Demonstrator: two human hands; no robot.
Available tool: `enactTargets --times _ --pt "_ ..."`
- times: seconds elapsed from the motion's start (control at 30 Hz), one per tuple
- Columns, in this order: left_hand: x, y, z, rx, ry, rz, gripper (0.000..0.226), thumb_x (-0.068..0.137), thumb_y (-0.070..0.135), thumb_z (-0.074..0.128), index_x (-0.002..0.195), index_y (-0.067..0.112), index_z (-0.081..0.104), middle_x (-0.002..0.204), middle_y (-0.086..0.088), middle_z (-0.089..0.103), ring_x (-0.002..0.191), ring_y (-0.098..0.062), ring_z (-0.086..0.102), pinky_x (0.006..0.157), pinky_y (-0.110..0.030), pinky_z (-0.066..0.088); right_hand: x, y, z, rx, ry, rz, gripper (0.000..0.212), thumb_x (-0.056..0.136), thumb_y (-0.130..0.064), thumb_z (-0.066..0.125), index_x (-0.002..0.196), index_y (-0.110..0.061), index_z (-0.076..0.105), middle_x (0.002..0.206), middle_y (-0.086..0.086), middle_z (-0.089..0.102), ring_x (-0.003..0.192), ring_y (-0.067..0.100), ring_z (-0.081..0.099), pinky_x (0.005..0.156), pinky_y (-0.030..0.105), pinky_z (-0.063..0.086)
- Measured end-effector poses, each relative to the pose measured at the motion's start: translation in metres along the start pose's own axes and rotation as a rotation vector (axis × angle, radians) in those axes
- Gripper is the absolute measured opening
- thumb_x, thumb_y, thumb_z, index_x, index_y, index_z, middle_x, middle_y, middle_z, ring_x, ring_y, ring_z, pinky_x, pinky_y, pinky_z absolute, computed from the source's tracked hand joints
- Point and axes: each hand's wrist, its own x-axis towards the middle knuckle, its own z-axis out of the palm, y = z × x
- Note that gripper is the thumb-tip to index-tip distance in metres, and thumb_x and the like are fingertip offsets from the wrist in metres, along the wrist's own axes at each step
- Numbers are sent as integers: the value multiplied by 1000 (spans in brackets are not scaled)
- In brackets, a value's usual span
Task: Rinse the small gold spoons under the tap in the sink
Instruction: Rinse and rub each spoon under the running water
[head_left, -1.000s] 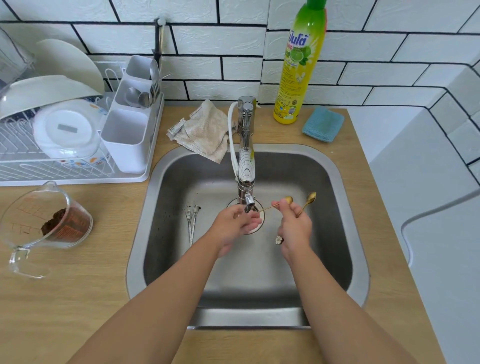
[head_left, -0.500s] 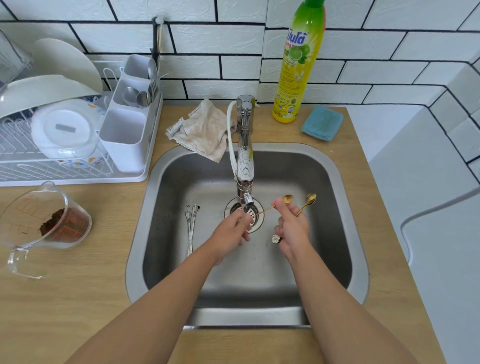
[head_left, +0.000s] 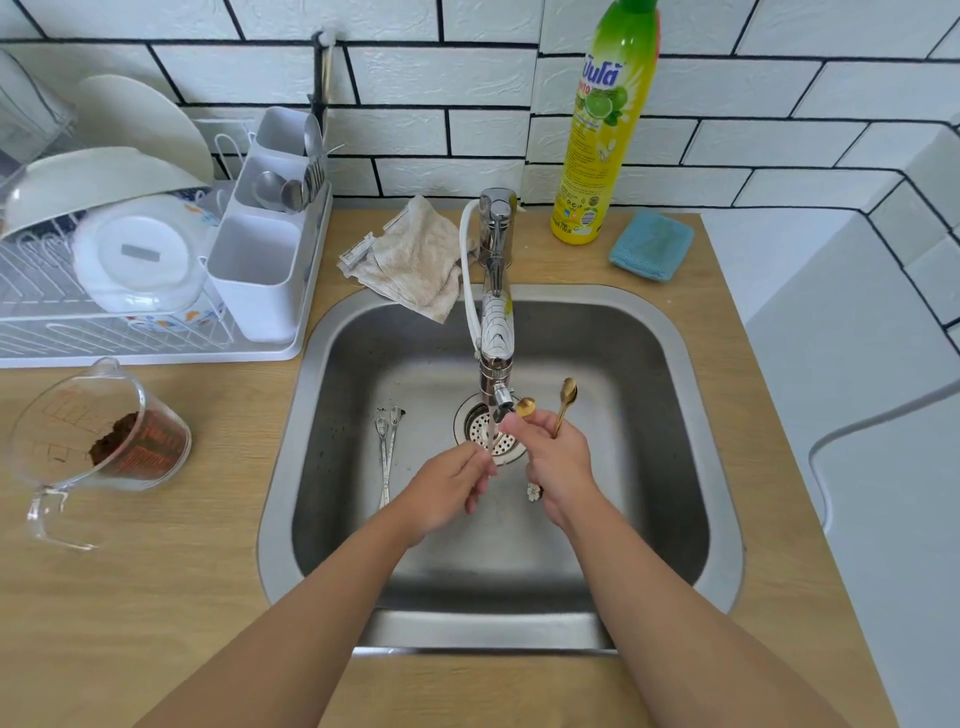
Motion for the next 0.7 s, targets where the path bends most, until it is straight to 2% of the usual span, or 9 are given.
enactTargets --times 0.1,0.23,0.37,0.5,0.57,0.63,0.7 --pt "-6 -3 -7 -21 -27 -54 32 107 26 41 84 16 61 72 2 62 57 -9 58 54 -12 42 3 -1 -3 3 19 4 13 90 -11 79 82 -13 68 66 -6 73 37 -3 51 39 8 38" --pt "8 18 -2 16 30 -41 34 106 32 40 83 17 60 68 6 63 57 -6 61 51 -10 40 -4 2 1 -128 -94 43 14 91 -15 78 81 -13 68 57 -10 64 38 -4 51 38 8 37" --pt "17 25 0 52 3 -30 32 106 32 42 83 18 60 66 8 59 56 -8 59 53 -11 39 3 -5 -8 50 76 33 10 90 -14 79 90 -10 70 58 -11 61 35 -3 46 36 9 34" --pt "9 15 -10 12 -61 -75 29 105 27 45 94 11 65 68 6 57 53 -11 53 52 -16 41 8 -5 -15 97 186 19 16 88 -16 80 99 -9 72 79 -2 68 41 -2 45 42 11 34" --pt "4 13 -13 -93 -71 -115 26 106 21 46 99 6 67 67 3 56 48 -10 50 47 -19 40 8 -1 -12 60 153 15 22 87 -14 82 104 -15 69 75 -5 66 47 -4 52 54 14 40" --pt "-2 12 -20 -115 -101 -136 23 105 16 47 103 3 65 67 1 58 48 -11 51 49 -22 41 7 5 -8 -2 46 24 39 85 -11 83 115 -24 61 73 -9 69 54 -5 60 58 15 43" --pt "-11 10 -32 -59 -230 -172 18 104 17 52 107 2 62 71 -1 65 51 -12 58 52 -23 45 6 15 -6 -145 -105 35 53 83 -8 85 121 -30 55 72 -12 70 66 -3 67 62 13 46"
